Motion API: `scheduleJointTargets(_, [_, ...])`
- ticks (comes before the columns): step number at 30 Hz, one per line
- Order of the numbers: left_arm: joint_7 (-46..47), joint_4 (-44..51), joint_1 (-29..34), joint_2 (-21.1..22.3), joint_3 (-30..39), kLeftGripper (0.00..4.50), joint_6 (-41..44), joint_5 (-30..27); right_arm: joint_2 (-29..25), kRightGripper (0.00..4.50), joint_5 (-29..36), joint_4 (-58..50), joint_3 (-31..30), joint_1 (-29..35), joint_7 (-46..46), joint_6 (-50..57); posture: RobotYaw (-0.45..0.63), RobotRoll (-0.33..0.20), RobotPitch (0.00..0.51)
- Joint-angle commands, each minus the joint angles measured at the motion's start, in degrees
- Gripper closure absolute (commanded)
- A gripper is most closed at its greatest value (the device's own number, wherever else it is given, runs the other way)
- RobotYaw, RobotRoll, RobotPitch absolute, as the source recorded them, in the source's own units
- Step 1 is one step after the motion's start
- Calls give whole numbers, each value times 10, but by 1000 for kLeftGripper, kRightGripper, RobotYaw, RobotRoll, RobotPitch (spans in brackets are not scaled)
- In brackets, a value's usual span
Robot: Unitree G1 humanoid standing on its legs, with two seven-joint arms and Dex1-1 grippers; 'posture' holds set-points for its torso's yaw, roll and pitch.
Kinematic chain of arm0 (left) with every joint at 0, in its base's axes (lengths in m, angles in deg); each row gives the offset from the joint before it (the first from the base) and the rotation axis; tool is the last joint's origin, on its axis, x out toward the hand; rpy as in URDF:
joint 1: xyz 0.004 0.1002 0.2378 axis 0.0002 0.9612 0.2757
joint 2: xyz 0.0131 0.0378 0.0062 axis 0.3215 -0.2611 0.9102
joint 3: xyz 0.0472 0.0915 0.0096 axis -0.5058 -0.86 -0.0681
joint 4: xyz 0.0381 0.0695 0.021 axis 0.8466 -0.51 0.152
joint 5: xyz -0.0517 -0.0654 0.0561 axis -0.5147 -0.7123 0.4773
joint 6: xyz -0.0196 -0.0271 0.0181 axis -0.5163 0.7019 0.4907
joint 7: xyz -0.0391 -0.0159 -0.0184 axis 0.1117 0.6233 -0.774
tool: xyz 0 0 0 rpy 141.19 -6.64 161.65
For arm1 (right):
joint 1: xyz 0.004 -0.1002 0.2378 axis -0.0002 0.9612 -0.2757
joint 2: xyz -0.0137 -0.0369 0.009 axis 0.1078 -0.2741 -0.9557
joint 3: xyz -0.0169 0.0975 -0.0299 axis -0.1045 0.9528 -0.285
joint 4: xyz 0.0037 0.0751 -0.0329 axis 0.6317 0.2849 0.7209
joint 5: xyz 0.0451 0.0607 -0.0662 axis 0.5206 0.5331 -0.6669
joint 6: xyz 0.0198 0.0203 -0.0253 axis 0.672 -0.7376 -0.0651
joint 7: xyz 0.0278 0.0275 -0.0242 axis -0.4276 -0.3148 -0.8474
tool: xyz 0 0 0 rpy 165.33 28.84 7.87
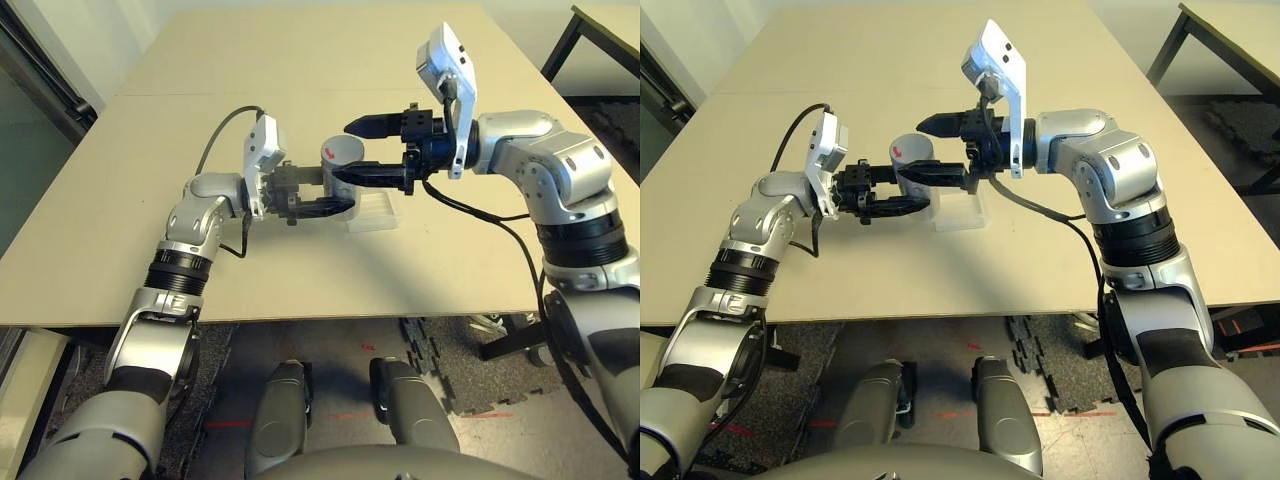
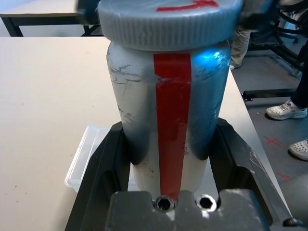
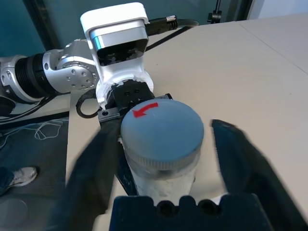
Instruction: Pour the medicine from the bottle into the box.
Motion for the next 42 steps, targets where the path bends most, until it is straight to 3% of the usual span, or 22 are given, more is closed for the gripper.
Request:
scheduleJointTargets(1, [-4, 1, 5, 1, -6, 1990, -5, 9, 0, 1922, 1, -9, -11, -7, 10, 7, 11, 0, 125])
scheduleJointTargets(6, [-5, -1, 8, 2, -7, 1990, -8, 12, 5, 1936, 6, -16, -6, -9, 10, 13, 10, 0, 124])
scheduleJointTargets(15, [7, -36, 12, 14, -22, 1990, -67, 60, 44, 1936, 18, 62, 62, -85, -49, 20, 18, 0, 124])
scheduleJointTargets(21, [61, -79, -9, 8, -8, 1990, -93, 83, 56, 1936, -29, 149, 93, -113, -133, -35, 27, 0, 123])
scheduleJointTargets(25, [151, -137, -43, -7, 27, 1990, -119, 90, 55, 1936, -70, 198, 100, -98, -194, -77, 30, 0, 122])
scheduleJointTargets(31, [355, -262, -110, -24, 102, 1990, -179, 106, 60, 1936, -111, 292, 131, -25, -275, -158, 32, 0, 122])
scheduleJointTargets(42, [455, -390, -109, -51, 133, 1990, -255, 120, 80, 1936, -151, 439, 179, 15, -397, -283, 37, 0, 122])
